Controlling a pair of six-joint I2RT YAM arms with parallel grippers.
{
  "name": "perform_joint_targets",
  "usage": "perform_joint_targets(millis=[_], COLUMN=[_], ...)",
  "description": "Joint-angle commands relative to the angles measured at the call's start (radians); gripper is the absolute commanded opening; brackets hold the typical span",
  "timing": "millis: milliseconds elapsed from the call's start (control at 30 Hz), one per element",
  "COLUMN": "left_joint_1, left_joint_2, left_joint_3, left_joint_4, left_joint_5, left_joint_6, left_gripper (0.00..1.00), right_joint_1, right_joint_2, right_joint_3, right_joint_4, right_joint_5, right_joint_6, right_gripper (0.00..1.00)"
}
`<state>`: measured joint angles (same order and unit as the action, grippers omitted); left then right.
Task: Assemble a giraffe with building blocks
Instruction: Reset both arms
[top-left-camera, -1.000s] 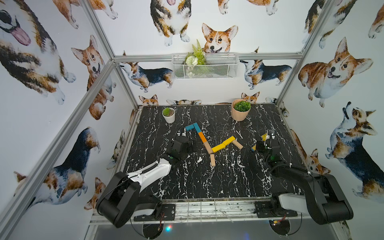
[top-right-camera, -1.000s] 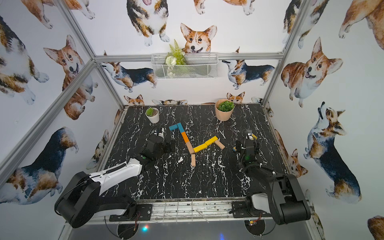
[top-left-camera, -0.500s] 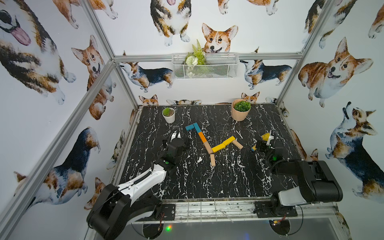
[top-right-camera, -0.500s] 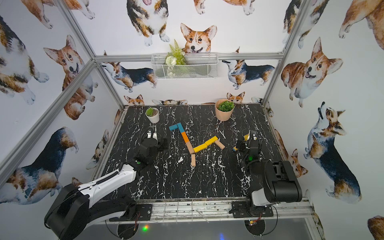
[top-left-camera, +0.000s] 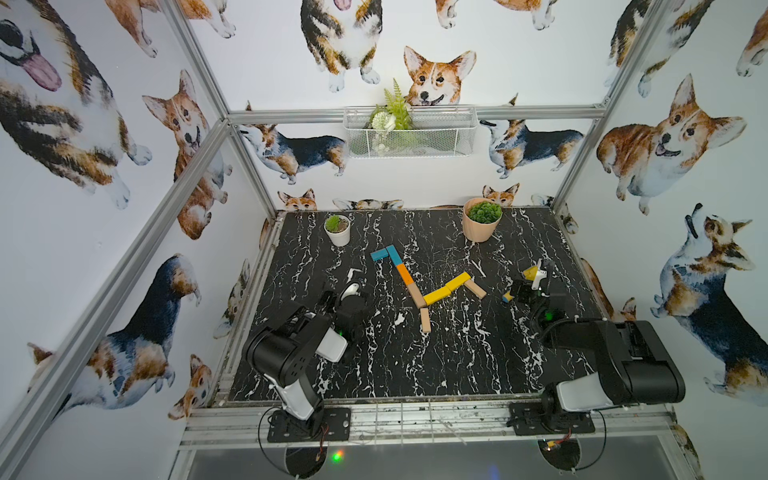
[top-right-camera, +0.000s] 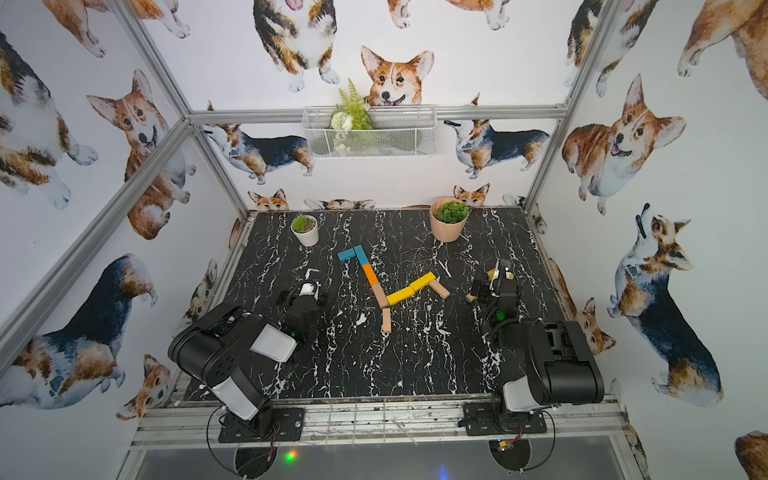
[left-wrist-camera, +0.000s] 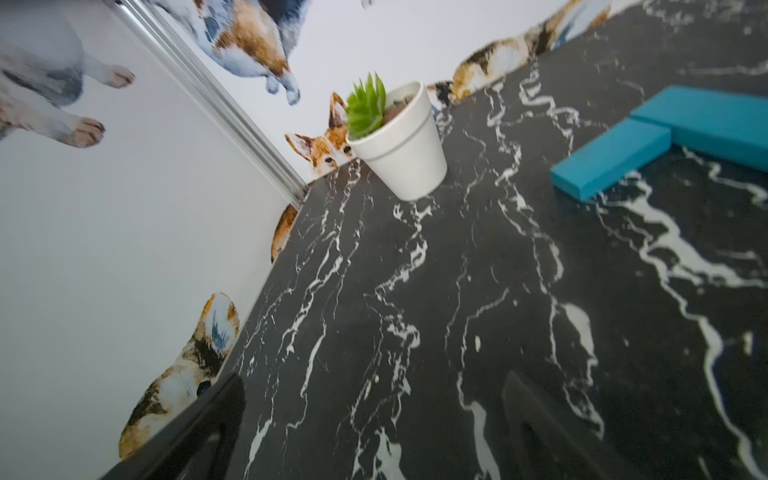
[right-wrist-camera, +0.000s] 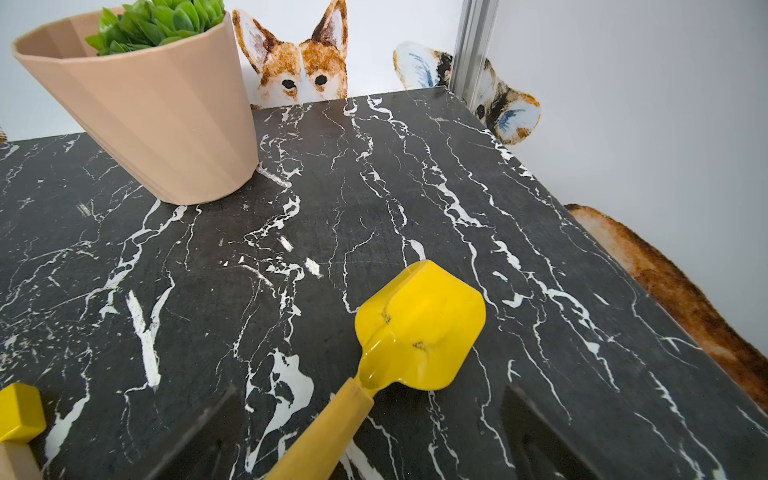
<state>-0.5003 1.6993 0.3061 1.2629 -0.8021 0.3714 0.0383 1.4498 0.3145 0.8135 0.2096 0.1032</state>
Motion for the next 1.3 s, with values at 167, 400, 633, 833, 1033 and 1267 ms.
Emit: perform_joint_targets(millis=[167,400,633,833,1033,1267], left_joint_1=[0.115,0.307,0.397,0.387,0.381,0.381], left_joint_2=[-0.094,-0.180,-0.116,-0.125,-0.126,-0.126], left_joint_3=[-0.023,0.067,0.070,0.067,0.064,0.065], left_joint_4=[0.010,-0.340,-0.297,-0.309,-0.305,-0.303], left_joint_5=[0.101,0.435,0.564,0.548,0.538,0.538], left_joint_6=[-0.125,-0.296,-0.350,-0.353,-0.351,-0.350], left_gripper=[1.00,1.00,1.00,1.00,1.00,1.00], right_joint_1=[0.000,0.001,0.001,0.000,0.001,0.000], right_joint_2=[0.000,0.001,0.001,0.001,0.000,0.001], right_joint_3=[0.004,0.004,0.004,0.004,0.003,0.004], right_joint_4=[0.032,0.032,0.032,0.033,0.032,0.033], right_joint_5=[0.000,0.001,0.001,0.001,0.001,0.001], right_joint_6=[-0.017,-0.017,-0.018,-0.017,-0.017,-0.018], right_gripper=[1.00,1.00,1.00,1.00,1.00,1.00])
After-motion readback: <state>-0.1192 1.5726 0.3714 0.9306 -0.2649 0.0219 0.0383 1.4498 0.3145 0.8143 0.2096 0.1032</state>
